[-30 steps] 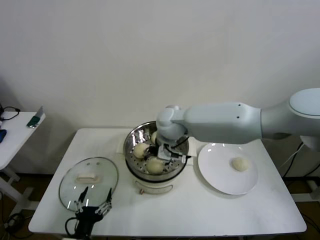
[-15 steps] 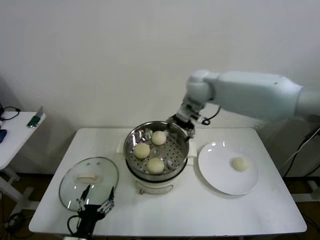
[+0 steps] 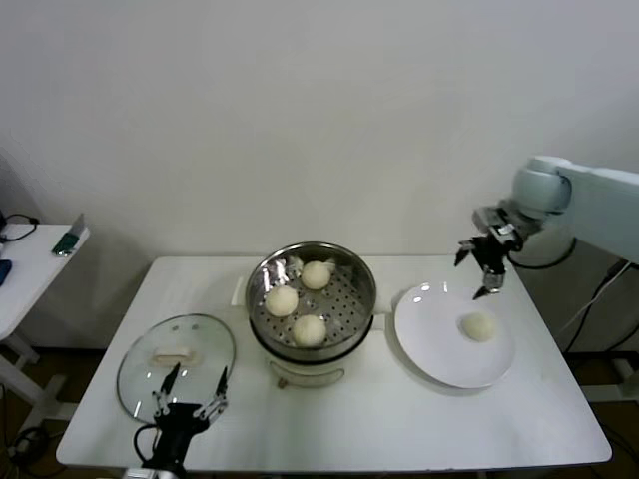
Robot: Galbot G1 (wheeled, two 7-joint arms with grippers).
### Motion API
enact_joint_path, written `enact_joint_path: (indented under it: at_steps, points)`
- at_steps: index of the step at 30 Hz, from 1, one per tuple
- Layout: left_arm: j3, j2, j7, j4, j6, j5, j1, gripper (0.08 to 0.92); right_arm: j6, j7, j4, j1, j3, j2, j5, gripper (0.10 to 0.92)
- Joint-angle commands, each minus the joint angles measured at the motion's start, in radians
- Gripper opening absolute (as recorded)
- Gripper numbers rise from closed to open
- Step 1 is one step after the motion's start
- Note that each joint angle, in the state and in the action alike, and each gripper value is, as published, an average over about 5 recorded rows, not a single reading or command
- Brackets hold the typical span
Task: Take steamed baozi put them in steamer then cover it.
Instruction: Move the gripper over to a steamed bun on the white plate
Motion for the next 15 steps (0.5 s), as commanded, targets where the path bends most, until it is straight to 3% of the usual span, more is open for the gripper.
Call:
enact_joint_path:
  at_steps: [1,15]
  points:
    - [0.000,-0.004,0.001,0.006,-0.001,0.002,-0.003,0.823,-0.041,0.013,-0.211,-0.367,0.282,-0.046,-0.171,0.823]
    - [0.001,-0.018,-0.001,0.031,-0.012,0.026,0.011,0.823,-0.014,0.047,-0.356,-0.540,0.447,0.090,-0.249,0.823]
